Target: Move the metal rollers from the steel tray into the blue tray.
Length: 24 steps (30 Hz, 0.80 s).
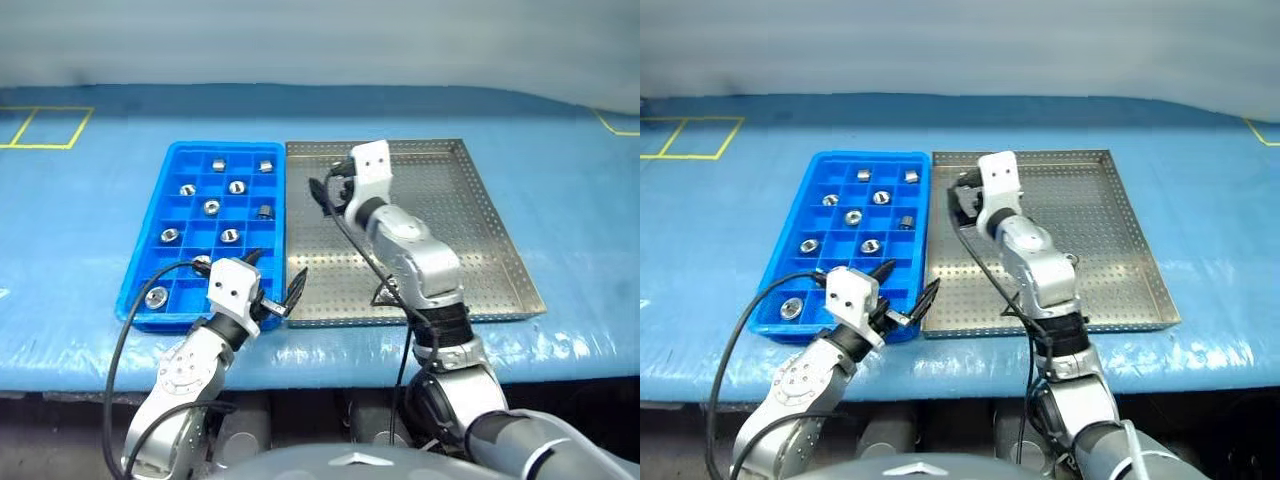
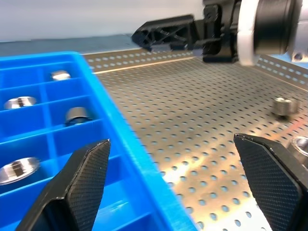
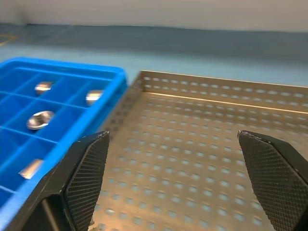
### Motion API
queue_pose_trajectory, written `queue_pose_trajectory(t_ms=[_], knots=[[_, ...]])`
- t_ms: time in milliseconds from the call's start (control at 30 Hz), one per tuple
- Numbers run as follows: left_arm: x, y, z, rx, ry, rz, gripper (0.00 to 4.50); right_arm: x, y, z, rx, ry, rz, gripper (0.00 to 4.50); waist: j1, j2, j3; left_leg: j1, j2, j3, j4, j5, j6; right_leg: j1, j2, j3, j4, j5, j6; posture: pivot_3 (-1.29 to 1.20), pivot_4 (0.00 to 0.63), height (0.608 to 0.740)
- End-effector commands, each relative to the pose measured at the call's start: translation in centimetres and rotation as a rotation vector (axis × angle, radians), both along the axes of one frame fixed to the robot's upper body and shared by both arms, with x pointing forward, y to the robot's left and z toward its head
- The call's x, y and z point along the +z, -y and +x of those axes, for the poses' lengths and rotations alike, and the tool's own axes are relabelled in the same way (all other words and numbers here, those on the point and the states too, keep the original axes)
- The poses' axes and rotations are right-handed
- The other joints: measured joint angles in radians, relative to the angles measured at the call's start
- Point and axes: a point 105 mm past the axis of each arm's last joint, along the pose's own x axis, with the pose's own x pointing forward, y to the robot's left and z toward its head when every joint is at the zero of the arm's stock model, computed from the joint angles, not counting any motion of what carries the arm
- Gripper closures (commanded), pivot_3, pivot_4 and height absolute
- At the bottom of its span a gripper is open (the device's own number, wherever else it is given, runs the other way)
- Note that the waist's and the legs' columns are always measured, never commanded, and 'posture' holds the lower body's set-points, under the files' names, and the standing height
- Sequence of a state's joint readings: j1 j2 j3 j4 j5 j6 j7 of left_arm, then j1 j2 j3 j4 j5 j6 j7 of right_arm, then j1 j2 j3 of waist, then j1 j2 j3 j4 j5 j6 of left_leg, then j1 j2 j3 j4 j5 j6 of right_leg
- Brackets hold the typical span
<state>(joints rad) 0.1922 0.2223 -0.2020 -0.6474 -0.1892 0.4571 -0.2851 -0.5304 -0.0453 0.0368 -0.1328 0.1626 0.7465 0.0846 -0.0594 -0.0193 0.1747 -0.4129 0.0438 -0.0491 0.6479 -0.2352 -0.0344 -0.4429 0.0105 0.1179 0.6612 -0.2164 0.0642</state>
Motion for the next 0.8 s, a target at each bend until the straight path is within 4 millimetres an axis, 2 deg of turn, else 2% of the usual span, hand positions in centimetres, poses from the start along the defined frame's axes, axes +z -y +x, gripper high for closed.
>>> queue_pose_trajectory(t_ms=[33, 200, 367, 533, 800], knots=[[0.5, 0.9, 0.1, -0.061, 0.013, -0.024, 0.0, 0.8, 2.0, -0.9, -0.076, 0.026, 0.004, 0.01, -0.025, 0.001, 0.0, 0.0, 0.0, 0.0, 0.0, 0.0, 0.0, 0.0, 0.0, 0.0, 0.0, 0.001, 0.002, -0.09, 0.15, 0.74], [0.5, 1.3, 0.2, -0.089, 0.012, -0.024, 0.0, -1.5, 4.5, -2.2, -0.166, -0.048, -0.019, 0.01, -0.07, 0.001, -0.001, 0.001, 0.0, 0.001, 0.0, 0.0, 0.0, 0.0, 0.0, 0.002, 0.001, 0.002, 0.004, -0.11, 0.15, 0.74], [0.5, 1.2, 0.2, -0.091, 0.013, -0.023, 0.0, -3.8, 5.9, -3.3, -0.221, -0.128, -0.039, 0.01, -0.083, 0.001, -0.001, 0.001, -0.001, 0.001, 0.001, 0.0, 0.0, 0.001, 0.0, 0.003, 0.001, 0.003, 0.005, -0.1, 0.15, 0.74], [0.5, 1.1, 0.2, -0.084, 0.016, -0.02, 0.0, -5.9, 6.5, -3.9, -0.249, -0.201, -0.016, 0.01, -0.085, 0.001, -0.001, 0.001, -0.001, 0.001, 0.001, 0.0, 0.0, 0.001, 0.0, 0.004, 0.001, 0.003, 0.005, -0.09, 0.15, 0.74], [0.6, 0.8, 0.2, -0.073, 0.021, -0.017, 0.0, -6.7, 6.4, -4.0, -0.252, -0.231, -0.006, 0.01, -0.083, 0.001, -0.001, 0.001, -0.001, 0.001, 0.002, 0.0, 0.0, 0.001, 0.0, 0.004, 0.001, 0.003, 0.006, -0.07, 0.15, 0.74]])
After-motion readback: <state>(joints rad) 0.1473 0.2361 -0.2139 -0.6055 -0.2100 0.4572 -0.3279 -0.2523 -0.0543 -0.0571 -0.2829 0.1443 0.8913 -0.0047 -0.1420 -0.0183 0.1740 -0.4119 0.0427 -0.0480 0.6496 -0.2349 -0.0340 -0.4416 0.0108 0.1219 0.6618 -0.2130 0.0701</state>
